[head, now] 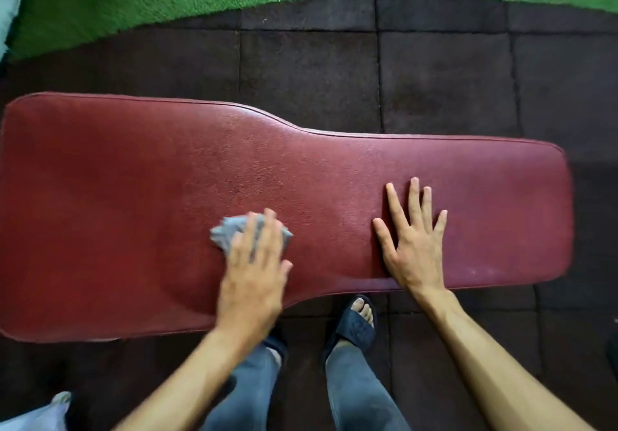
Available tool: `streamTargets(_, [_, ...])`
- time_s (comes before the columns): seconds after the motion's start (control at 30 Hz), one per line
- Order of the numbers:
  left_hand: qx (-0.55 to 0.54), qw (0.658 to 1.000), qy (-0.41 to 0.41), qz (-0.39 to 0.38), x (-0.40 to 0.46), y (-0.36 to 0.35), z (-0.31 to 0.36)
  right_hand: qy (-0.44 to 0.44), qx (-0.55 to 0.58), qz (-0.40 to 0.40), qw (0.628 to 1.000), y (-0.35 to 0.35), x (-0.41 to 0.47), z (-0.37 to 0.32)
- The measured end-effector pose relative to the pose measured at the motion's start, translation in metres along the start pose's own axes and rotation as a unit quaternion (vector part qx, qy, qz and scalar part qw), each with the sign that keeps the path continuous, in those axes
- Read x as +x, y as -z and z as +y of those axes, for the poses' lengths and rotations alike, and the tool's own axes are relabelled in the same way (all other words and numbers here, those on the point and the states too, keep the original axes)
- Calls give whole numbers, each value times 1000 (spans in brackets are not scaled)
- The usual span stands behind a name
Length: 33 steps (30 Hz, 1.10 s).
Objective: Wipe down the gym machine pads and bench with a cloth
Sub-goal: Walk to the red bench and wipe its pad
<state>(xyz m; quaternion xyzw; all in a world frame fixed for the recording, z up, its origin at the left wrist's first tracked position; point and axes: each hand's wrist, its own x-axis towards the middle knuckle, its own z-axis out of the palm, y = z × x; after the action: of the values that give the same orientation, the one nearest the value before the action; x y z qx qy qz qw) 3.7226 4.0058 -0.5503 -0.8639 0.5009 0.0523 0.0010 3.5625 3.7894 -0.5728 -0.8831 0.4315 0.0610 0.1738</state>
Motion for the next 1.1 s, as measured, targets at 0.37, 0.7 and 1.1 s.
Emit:
streamTargets(0.37, [-15, 999, -30, 8, 141, -5, 20, -31, -12, 11, 999, 8, 7, 40])
streamTargets(0.7, [-40, 987, -154, -11, 59, -28, 142, -35, 17, 4, 999, 13, -4, 90])
streamTargets(1.1, [-57, 990, 130, 23, 98, -31, 180, 35, -8, -22, 999, 43, 29, 225])
